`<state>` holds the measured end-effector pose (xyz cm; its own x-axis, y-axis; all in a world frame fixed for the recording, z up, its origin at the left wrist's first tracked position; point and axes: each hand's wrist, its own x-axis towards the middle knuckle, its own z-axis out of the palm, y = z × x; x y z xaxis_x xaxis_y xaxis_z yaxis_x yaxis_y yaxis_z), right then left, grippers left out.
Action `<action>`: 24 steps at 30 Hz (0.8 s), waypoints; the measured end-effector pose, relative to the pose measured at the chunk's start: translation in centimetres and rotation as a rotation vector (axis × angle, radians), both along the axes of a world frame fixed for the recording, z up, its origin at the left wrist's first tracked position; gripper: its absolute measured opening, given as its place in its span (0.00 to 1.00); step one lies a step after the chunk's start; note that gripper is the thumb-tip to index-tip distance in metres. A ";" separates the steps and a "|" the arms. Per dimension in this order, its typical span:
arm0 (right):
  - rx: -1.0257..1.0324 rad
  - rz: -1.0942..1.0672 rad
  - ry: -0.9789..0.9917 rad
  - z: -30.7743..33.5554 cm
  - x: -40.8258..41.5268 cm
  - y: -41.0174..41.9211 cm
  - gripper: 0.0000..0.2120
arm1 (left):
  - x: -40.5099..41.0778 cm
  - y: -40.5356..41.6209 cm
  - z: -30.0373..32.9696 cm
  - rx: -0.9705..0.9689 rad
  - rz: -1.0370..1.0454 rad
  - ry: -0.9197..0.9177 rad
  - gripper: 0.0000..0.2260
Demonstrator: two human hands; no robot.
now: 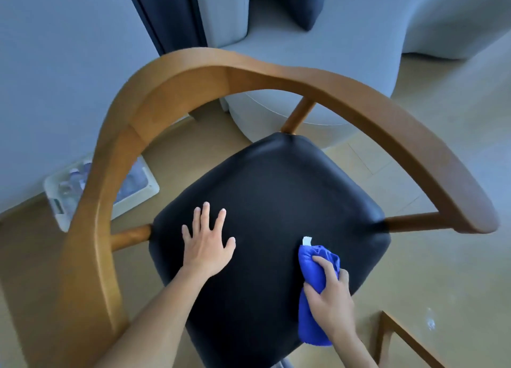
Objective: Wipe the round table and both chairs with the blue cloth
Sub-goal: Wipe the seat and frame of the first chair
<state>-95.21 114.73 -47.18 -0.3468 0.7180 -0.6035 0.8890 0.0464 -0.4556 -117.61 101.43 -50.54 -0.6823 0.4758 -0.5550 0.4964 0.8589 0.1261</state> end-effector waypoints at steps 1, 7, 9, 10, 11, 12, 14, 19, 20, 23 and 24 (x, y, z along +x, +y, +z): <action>-0.062 -0.007 0.057 1.0 -0.6 0.0 0.23 | 0.0 0.0 1.2 0.023 0.033 -0.056 0.30; -0.212 -0.145 0.467 8.5 -4.6 -1.1 0.24 | 2.6 0.5 9.9 0.279 0.271 -0.471 0.17; -0.259 -0.218 0.599 11.1 -5.3 -1.8 0.25 | 3.7 0.8 13.5 0.417 0.350 -0.617 0.11; -0.275 -0.244 0.655 12.4 -5.6 -2.1 0.25 | 4.2 0.9 15.3 0.485 0.381 -0.671 0.10; -0.291 -0.263 0.706 13.9 -5.9 -2.5 0.26 | 4.6 0.9 17.2 0.552 0.402 -0.717 0.09; -0.308 -0.278 0.754 15.5 -6.0 -2.8 0.27 | 4.9 0.8 19.1 0.615 0.421 -0.756 0.09; -0.371 -0.330 0.859 18.8 -6.1 -3.5 0.30 | 5.2 0.3 22.9 0.719 0.458 -0.807 0.08; -0.562 -0.379 1.100 28.4 -5.9 -4.9 0.24 | 5.1 -1.4 32.7 0.896 0.421 -0.822 0.13; -0.573 -0.381 1.131 30.3 -5.8 -5.3 0.22 | 5.2 -1.7 34.6 0.922 0.389 -0.805 0.14; -0.622 -0.430 1.235 35.1 -5.1 -6.6 0.20 | 5.6 -2.3 39.7 1.012 0.292 -0.767 0.11; -0.651 -0.463 1.262 36.4 -4.9 -7.0 0.20 | 5.7 -2.4 41.1 1.043 0.287 -0.773 0.10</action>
<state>-100.09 107.72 -10.76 -0.6937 0.6367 -0.3368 -0.2173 -0.6308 -0.7449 -111.92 99.00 -9.42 -0.5054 0.8058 -0.3086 -0.1820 0.2501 0.9510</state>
